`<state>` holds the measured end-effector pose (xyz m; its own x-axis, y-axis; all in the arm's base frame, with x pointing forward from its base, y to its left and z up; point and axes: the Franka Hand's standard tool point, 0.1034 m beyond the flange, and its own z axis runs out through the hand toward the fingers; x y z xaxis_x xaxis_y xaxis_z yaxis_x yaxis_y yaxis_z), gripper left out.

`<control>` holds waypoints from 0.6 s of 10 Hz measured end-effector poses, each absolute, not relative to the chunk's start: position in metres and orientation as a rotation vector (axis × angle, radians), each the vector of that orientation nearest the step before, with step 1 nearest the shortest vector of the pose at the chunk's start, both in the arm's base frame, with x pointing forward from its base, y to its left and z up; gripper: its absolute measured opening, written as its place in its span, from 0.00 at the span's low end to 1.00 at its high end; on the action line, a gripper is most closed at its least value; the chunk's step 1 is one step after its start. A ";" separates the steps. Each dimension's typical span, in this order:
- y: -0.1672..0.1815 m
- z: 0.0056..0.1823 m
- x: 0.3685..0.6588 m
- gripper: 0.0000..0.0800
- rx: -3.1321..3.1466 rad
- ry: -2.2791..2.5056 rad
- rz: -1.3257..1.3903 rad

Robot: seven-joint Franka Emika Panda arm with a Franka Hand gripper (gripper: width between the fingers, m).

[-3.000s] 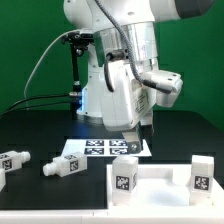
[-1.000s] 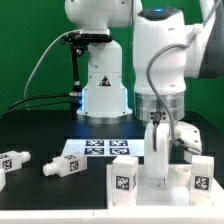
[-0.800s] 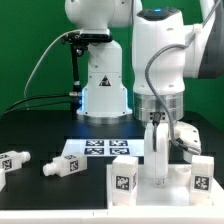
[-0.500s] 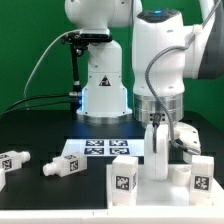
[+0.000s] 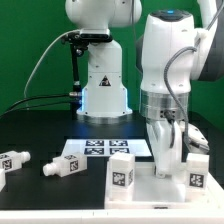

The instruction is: Assemble square table

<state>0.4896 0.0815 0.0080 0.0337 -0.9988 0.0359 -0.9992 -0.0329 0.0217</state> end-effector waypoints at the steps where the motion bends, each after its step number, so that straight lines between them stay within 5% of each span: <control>1: 0.078 0.011 0.488 0.08 2.295 -2.081 0.055; 6: 0.054 0.011 0.489 0.09 2.501 -1.806 0.102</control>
Offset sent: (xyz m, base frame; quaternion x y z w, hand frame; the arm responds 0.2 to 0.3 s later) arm 0.0000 0.0000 0.0000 0.0000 0.0000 -0.1296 0.9916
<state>0.4895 0.0536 0.0112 0.3137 -0.9456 0.0861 -0.9493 -0.3143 0.0063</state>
